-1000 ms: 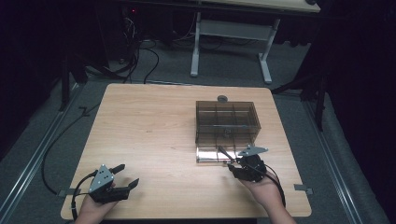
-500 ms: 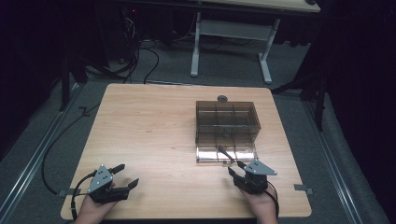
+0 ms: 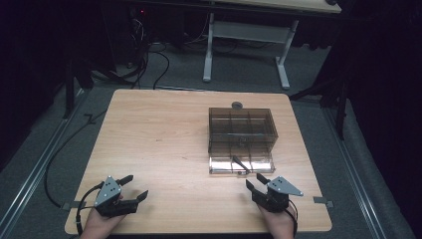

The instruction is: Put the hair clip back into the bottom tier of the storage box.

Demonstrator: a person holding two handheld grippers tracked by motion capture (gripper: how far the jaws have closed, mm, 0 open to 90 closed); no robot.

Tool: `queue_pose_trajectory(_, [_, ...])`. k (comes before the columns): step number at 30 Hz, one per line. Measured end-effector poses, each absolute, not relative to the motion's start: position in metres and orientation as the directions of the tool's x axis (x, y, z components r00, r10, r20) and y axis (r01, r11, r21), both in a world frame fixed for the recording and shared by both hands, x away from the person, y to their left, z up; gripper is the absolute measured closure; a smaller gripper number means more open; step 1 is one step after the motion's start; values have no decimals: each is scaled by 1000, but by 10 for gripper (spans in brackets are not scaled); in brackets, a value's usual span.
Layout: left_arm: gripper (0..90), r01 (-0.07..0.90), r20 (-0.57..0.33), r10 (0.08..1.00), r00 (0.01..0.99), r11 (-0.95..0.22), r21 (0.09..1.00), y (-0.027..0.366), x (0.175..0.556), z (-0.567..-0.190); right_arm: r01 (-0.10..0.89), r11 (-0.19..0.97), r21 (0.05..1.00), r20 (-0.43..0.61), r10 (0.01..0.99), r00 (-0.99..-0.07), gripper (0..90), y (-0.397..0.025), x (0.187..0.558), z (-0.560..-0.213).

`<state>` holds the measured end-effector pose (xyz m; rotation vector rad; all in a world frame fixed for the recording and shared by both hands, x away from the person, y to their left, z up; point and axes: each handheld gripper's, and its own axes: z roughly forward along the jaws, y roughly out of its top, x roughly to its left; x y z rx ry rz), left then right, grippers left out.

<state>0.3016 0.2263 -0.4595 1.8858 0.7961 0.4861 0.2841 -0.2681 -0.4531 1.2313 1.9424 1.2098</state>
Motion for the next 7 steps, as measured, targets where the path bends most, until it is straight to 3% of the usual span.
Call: queue_pose_trajectory(7, [218, 311, -15, 707, 707, -292, 905, 227, 301, -459, 432, 163, 887, 42, 903, -427, 494, -269, 286, -453])
